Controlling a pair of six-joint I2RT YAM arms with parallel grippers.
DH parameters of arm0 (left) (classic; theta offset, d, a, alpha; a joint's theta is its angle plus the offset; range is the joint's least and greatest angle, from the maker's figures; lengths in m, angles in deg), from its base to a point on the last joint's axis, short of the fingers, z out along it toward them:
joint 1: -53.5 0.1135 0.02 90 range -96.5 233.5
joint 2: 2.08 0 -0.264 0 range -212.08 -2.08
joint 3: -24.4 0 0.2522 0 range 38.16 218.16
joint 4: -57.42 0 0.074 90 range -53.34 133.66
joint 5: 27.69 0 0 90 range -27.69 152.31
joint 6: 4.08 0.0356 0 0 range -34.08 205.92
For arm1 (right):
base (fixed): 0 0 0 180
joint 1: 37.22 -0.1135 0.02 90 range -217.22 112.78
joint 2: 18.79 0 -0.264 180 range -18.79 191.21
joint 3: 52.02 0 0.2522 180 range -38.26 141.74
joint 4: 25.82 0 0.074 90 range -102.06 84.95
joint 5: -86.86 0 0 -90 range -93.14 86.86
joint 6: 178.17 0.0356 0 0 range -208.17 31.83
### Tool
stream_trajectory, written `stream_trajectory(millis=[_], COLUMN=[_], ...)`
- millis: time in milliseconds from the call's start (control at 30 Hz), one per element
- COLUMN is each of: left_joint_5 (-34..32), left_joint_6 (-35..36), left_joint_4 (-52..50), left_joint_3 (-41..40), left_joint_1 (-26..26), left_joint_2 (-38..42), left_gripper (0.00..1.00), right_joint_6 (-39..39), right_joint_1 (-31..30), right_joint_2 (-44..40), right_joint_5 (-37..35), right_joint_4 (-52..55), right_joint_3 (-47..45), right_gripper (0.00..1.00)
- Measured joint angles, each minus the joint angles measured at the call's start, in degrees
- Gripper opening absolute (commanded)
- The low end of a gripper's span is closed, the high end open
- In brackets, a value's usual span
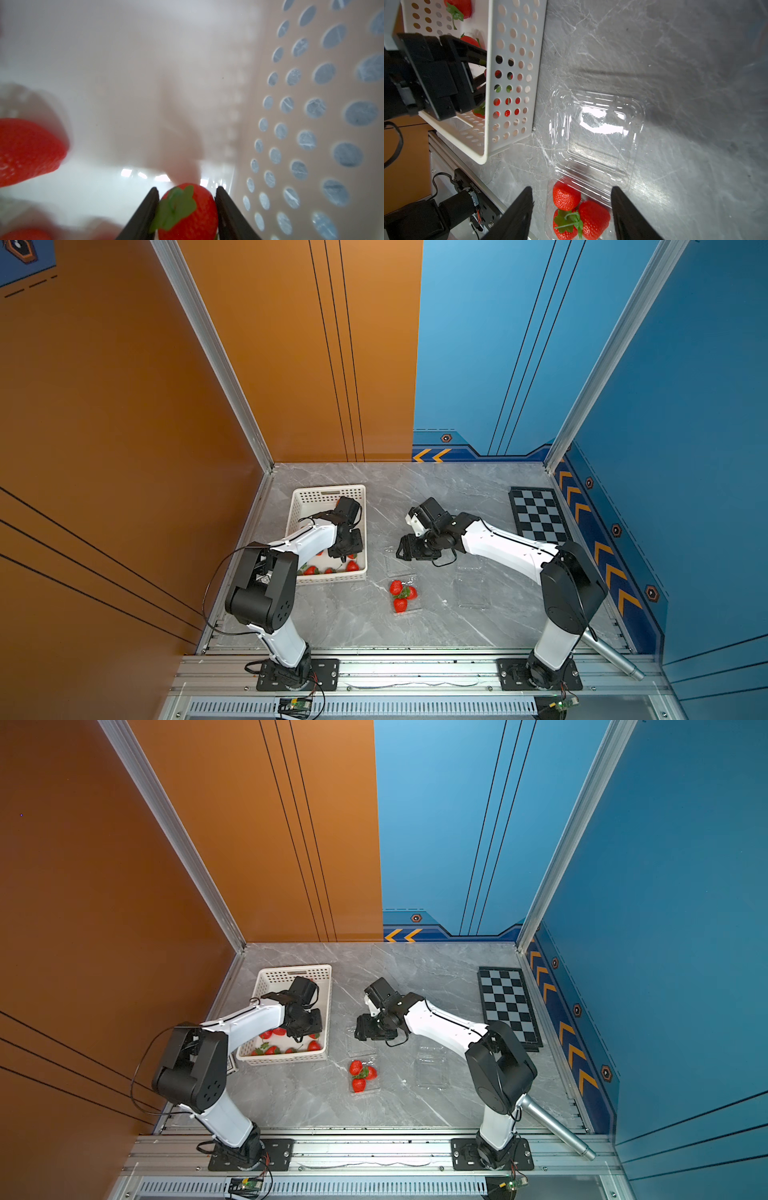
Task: Pack strawberries into containers
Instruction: Pick up the strawberry from the basket.
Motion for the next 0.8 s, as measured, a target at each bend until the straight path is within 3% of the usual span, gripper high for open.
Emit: stream_trajectory(millis=[400,600,800], left_joint_5=[0.17,0.15,-0.48], left_joint_6=[0.37,0.44,0.39], left_joint_4=[-0.07,-0.07,0.04], left_joint_3=[0.00,0.02,0.02], left_joint_1=[-0.28,-0.33,-0.44], left_joint_2=[-1.25,-1.29,-0.61], left_gripper=[0.46,0.37,0.35], right_joint_6=[-0.61,-0.61,-0.61], right_joint_1=[0.20,0.31,0.31], right_joint_2=[-0.20,-0.20,-0.20], right_joint_5=[0.02,0.02,0.02], right_joint_4=[0.00,0.00,0.00], right_joint_3=[0.00,-0.07,-0.83], right_gripper=[0.62,0.62,0.62])
